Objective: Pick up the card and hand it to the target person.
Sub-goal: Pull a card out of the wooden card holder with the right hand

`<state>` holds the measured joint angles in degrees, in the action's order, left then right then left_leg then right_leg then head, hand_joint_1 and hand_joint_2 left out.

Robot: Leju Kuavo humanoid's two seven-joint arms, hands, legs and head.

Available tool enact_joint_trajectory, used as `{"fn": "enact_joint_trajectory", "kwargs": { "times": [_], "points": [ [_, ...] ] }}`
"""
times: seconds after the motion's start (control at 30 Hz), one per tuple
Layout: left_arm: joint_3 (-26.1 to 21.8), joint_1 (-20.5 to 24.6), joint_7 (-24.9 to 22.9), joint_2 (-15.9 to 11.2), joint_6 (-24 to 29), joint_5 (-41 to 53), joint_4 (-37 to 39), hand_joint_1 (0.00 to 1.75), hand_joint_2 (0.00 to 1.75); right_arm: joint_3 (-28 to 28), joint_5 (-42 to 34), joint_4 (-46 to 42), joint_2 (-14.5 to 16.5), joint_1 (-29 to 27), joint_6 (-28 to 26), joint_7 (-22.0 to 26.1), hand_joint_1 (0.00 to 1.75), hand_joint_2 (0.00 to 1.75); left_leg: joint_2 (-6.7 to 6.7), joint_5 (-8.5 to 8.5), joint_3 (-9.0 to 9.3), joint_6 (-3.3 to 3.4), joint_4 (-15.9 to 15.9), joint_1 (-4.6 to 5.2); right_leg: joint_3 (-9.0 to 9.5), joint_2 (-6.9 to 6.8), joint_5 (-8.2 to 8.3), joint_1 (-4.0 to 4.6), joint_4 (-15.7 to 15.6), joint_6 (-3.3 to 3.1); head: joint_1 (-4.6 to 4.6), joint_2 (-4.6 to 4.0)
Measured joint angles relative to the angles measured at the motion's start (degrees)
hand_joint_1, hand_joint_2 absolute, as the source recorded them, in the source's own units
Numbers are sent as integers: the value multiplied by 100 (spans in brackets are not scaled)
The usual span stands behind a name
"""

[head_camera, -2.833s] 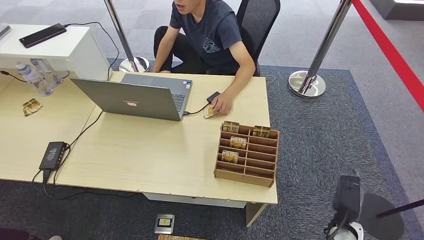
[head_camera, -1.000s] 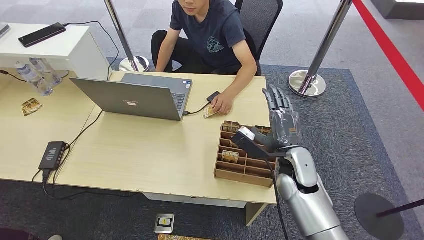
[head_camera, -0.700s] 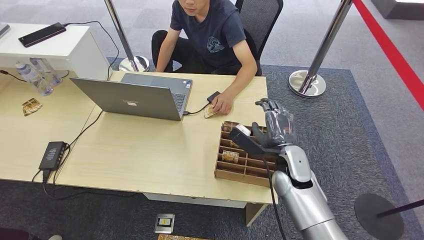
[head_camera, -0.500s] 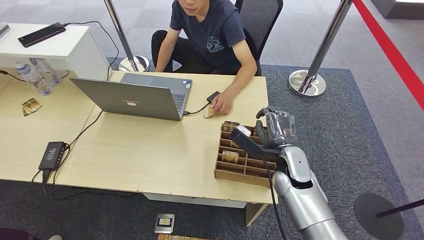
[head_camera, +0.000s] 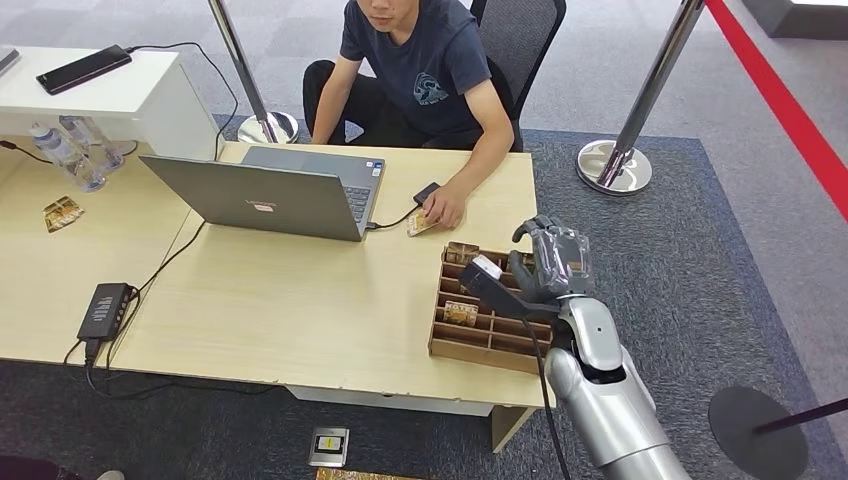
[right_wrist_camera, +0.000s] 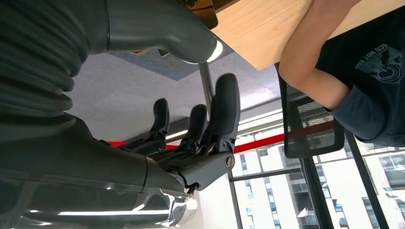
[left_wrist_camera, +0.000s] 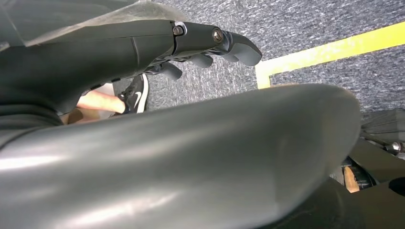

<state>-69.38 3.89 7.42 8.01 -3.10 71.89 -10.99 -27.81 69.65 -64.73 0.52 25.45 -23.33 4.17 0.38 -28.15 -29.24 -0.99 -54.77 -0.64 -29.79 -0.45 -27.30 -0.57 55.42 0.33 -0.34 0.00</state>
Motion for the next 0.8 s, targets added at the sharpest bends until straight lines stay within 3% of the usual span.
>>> {"fn": "enact_joint_trajectory", "kwargs": {
  "times": [0.8],
  "points": [
    [1,2,-45,-1,-7,64,0,0,0,440,-24,843,39,158,70,-49,77,175,0,0,0,0,0,0,1,0,0,0,0,0,0,0]
  ]
}}
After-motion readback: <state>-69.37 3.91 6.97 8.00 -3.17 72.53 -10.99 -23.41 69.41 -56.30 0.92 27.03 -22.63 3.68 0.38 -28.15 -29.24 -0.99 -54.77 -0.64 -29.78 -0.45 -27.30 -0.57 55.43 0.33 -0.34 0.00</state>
